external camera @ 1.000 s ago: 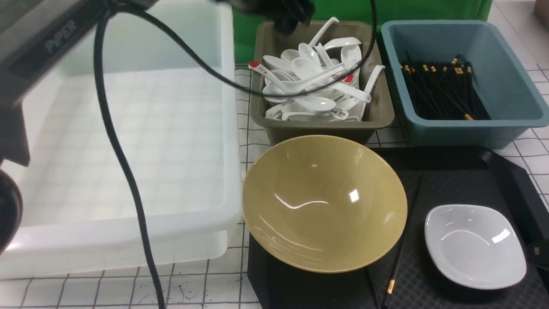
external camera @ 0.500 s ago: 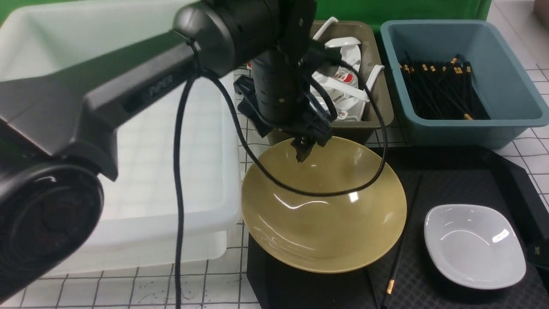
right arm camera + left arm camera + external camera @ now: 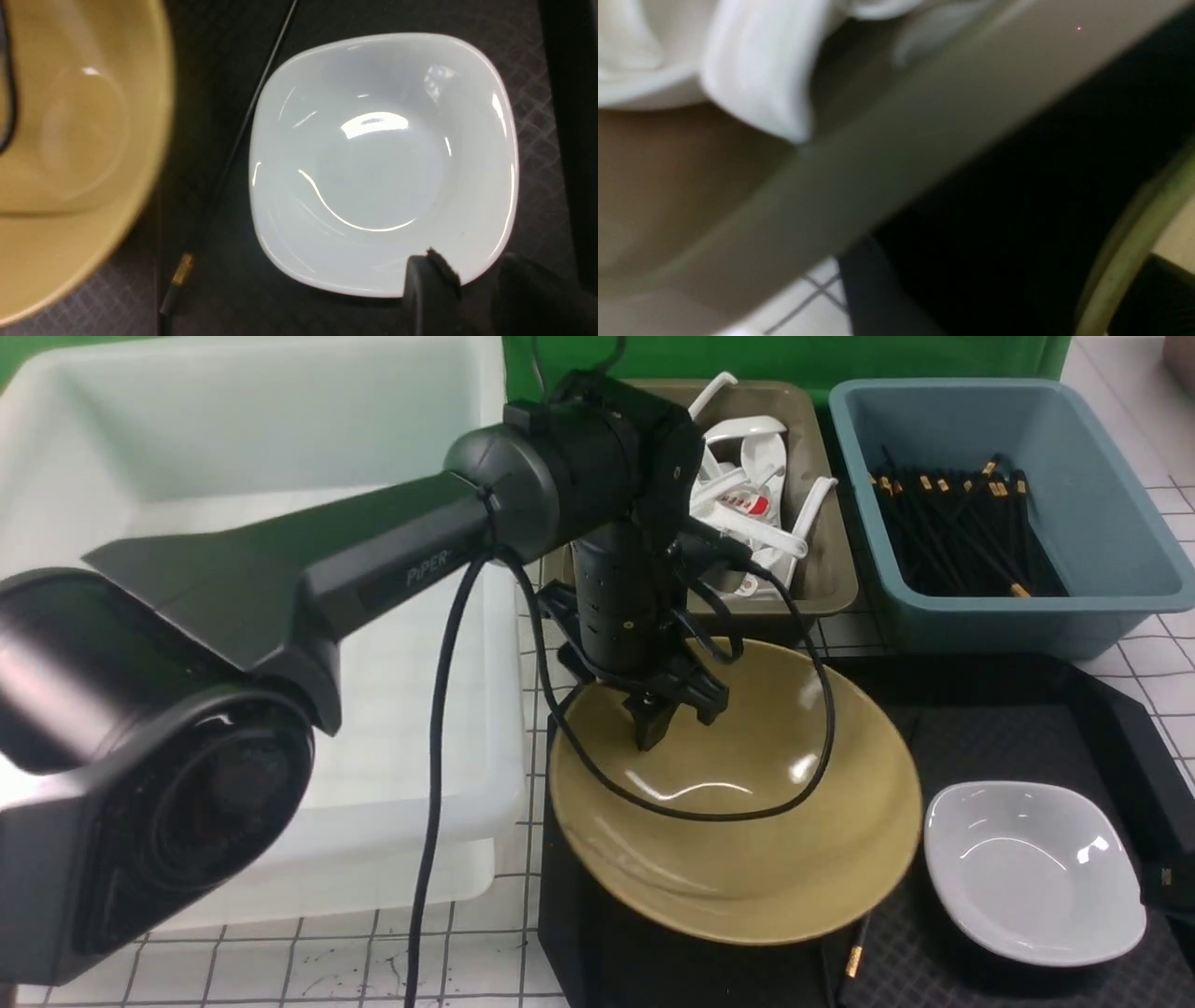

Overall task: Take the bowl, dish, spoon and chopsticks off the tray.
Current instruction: Use the left arm to grab the yellow noodle bowl on the left, then use the left arm to put the noodle bowl into the large storage box on the left

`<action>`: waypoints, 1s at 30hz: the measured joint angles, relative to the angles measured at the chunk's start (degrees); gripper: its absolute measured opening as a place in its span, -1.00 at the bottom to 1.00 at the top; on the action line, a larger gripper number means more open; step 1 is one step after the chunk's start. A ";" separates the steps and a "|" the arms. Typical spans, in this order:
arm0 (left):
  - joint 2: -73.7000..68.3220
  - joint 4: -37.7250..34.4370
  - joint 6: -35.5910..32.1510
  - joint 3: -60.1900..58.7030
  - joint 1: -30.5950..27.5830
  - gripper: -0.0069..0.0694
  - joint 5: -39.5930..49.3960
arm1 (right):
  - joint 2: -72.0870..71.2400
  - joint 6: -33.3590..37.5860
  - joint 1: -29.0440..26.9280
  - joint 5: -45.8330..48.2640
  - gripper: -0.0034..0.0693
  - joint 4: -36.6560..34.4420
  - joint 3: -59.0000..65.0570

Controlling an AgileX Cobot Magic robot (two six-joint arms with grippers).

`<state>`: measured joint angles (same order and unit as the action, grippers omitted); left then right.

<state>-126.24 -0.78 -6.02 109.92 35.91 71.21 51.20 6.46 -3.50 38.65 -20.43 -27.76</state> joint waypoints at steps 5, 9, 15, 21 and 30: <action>2.89 -3.15 -1.82 0.06 0.00 -0.59 0.06 | 0.00 0.00 0.00 0.00 -0.25 -0.06 0.00; 6.30 -7.84 -3.72 -0.01 0.00 -0.79 -0.56 | 0.00 0.00 0.00 0.00 -0.25 -0.06 0.00; 12.80 -14.73 -10.75 -0.23 -0.68 -0.80 -3.83 | 0.00 1.07 0.00 -0.10 -0.25 -0.06 0.00; 23.54 -15.30 -12.13 -0.41 -6.58 -0.80 -5.83 | 0.00 1.31 0.00 -0.12 -0.25 -0.06 0.00; 39.24 -9.57 -6.03 -6.36 -38.54 -0.81 -4.24 | 0.00 1.31 0.00 -0.18 -0.25 -0.06 0.00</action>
<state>-87.00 -10.35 -12.05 103.56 -2.63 66.97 51.20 7.77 -3.50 38.46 -20.49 -27.76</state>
